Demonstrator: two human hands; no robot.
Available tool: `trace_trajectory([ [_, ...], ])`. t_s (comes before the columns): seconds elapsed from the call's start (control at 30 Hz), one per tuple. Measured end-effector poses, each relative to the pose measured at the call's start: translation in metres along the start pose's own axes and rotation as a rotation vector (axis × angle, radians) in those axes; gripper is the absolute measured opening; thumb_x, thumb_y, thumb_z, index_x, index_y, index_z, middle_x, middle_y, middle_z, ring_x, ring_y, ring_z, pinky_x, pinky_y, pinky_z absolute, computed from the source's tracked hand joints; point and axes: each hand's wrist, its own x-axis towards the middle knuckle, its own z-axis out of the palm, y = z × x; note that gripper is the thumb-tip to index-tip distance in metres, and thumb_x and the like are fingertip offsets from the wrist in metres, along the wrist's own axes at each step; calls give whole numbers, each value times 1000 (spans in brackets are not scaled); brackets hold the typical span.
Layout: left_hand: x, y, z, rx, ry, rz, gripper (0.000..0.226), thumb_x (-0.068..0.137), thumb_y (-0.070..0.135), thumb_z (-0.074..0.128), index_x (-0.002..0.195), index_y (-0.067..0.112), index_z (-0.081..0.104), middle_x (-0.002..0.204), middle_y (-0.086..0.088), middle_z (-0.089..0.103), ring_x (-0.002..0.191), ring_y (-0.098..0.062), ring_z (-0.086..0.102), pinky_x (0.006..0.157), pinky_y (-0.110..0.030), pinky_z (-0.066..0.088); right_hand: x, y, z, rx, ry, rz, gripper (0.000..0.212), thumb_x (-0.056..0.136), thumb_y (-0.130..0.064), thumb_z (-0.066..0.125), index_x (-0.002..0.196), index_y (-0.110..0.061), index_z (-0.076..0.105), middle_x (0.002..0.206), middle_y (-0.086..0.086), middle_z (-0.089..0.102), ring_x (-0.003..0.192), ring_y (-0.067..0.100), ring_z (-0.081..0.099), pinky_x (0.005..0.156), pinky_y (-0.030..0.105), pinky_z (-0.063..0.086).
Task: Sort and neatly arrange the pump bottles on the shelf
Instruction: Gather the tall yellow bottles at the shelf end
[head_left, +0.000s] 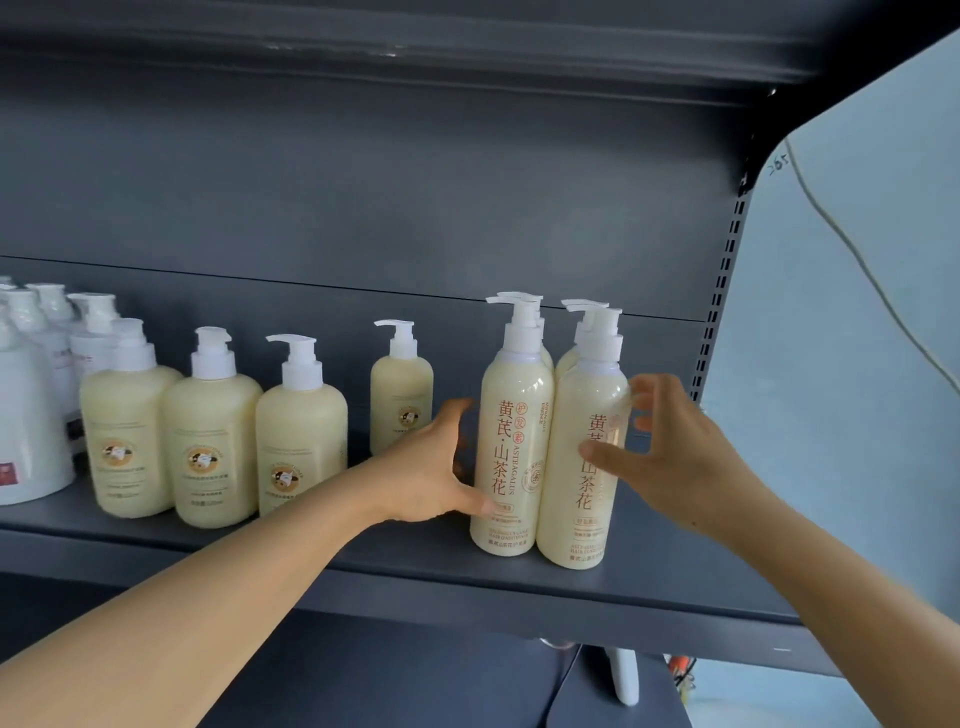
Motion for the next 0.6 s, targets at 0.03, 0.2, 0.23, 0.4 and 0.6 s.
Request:
trace_trajectory([
  [0.03, -2, -2, -5, 17, 9, -10, 106, 73, 23, 80, 149, 32, 6, 141, -1, 43, 116, -15, 55, 99, -34, 48, -2, -6, -2, -26, 44, -4, 78, 77, -42, 72, 137, -18, 29, 140, 0, 39, 128, 19, 42, 102, 37, 41],
  [0.2, -22, -8, -32, 98, 56, 25, 92, 79, 28, 73, 148, 27, 13, 140, 0, 44, 118, -12, 50, 95, -23, 42, -15, -45, -8, -66, 213, -74, 72, 78, -38, 70, 137, -19, 33, 130, -1, 41, 128, 20, 38, 99, 32, 35],
  [0.23, -28, -10, -38, 117, 59, 40, 88, 80, 29, 72, 148, 26, 15, 138, 1, 45, 116, -11, 51, 92, -22, 42, -19, -55, -7, -59, 238, -89, 69, 79, -37, 70, 135, -20, 35, 125, -3, 42, 126, 20, 39, 96, 30, 35],
  [0.4, -61, -26, -67, 195, 47, 116, 60, 80, 28, 70, 133, 23, 44, 113, 6, 59, 102, -10, 58, 89, -23, 47, -38, -109, 22, -15, 265, -139, 57, 81, -35, 68, 130, -22, 42, 116, -7, 47, 109, 14, 48, 88, 26, 38],
  [0.6, -104, -66, -117, 251, 234, 154, 30, 80, 28, 71, 102, 27, 51, 89, 10, 62, 85, -11, 58, 78, -32, 50, -39, -162, 85, 5, 75, -58, 60, 82, -28, 69, 133, -19, 39, 122, -1, 49, 105, 12, 49, 83, 23, 36],
])
